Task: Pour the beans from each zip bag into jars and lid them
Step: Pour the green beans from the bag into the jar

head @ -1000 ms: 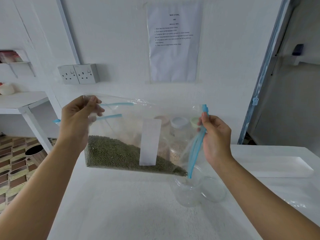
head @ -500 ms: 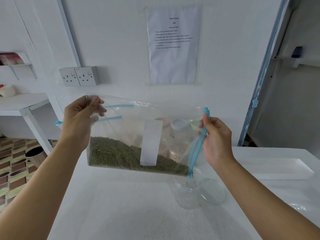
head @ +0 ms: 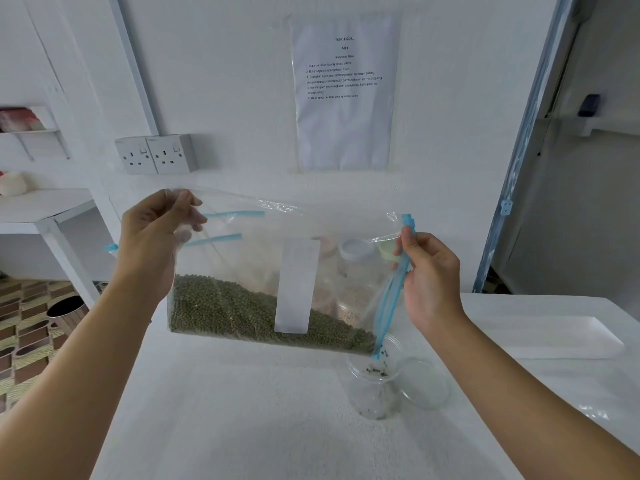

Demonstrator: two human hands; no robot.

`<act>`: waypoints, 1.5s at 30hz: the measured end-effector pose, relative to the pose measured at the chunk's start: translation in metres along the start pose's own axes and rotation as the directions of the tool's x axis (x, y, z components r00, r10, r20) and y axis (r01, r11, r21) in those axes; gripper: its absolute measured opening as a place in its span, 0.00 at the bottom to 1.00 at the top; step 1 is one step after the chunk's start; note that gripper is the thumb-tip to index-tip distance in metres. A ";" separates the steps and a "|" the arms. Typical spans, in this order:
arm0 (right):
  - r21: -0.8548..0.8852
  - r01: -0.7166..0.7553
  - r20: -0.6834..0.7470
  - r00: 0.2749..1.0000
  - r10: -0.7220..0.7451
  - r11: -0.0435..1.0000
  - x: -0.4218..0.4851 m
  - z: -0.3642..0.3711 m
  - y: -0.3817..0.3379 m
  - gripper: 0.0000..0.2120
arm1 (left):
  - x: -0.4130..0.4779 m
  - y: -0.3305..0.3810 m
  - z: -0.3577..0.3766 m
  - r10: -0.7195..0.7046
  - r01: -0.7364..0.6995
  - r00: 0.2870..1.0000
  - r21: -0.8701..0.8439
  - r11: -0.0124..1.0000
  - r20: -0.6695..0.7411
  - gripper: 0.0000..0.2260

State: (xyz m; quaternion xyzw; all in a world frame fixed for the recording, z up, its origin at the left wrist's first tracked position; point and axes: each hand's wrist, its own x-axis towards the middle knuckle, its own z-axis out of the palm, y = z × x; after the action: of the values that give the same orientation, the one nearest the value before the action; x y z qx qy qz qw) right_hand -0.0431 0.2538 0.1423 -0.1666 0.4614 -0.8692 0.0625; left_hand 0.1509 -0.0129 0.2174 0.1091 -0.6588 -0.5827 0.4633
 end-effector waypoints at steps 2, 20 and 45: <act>-0.005 0.003 -0.006 1.000 -0.003 1.000 0.000 0.001 0.000 0.12 | 0.000 0.001 0.000 0.001 -0.001 1.000 0.007 1.000 0.005 0.15; 0.002 0.023 -0.025 0.999 -0.023 1.000 -0.005 0.005 -0.005 0.12 | 0.003 0.010 -0.002 0.018 -0.019 0.999 0.028 0.999 0.030 0.14; -0.010 0.010 -0.035 0.999 -0.011 1.000 -0.004 0.004 -0.004 0.11 | 0.007 0.008 -0.002 0.015 -0.015 1.000 0.033 0.999 0.025 0.11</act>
State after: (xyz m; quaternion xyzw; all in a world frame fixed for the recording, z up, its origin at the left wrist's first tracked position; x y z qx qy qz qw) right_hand -0.0378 0.2537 0.1467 -0.1541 0.4657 -0.8700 0.0490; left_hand 0.1513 -0.0167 0.2277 0.1045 -0.6749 -0.5695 0.4575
